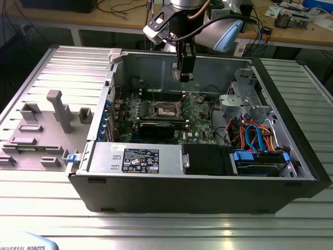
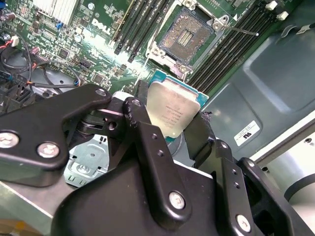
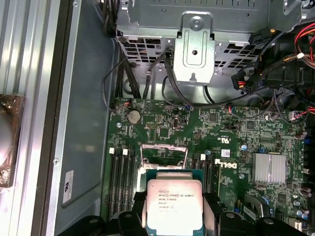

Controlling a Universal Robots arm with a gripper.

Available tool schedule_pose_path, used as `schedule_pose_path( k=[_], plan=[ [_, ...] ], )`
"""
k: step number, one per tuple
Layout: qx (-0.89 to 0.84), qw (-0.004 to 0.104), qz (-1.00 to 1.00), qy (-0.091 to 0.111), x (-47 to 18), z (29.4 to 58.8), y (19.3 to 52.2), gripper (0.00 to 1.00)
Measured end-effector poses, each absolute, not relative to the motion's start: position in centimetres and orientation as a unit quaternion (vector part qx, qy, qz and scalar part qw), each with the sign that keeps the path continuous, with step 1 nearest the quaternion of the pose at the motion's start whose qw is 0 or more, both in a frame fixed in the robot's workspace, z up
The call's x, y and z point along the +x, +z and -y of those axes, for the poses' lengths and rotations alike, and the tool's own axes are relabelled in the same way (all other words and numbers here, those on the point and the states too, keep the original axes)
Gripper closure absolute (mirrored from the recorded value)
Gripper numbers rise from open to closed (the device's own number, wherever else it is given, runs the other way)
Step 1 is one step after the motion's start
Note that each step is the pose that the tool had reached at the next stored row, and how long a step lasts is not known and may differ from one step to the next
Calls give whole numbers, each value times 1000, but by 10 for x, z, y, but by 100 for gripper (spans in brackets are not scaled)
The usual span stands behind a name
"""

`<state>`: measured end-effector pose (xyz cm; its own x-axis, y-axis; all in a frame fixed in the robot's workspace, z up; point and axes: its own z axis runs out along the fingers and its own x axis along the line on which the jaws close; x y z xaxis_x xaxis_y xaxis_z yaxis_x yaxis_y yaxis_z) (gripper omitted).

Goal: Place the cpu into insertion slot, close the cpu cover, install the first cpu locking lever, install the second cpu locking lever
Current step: 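Place the cpu into insertion slot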

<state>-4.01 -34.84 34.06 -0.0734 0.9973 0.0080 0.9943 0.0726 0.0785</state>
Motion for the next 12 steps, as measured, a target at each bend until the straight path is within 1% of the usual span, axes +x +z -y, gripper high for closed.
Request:
schedule_pose_path(
  k=[12],
  plan=[
    [682,24,-730,31,-40,348,341,46]
  ],
)
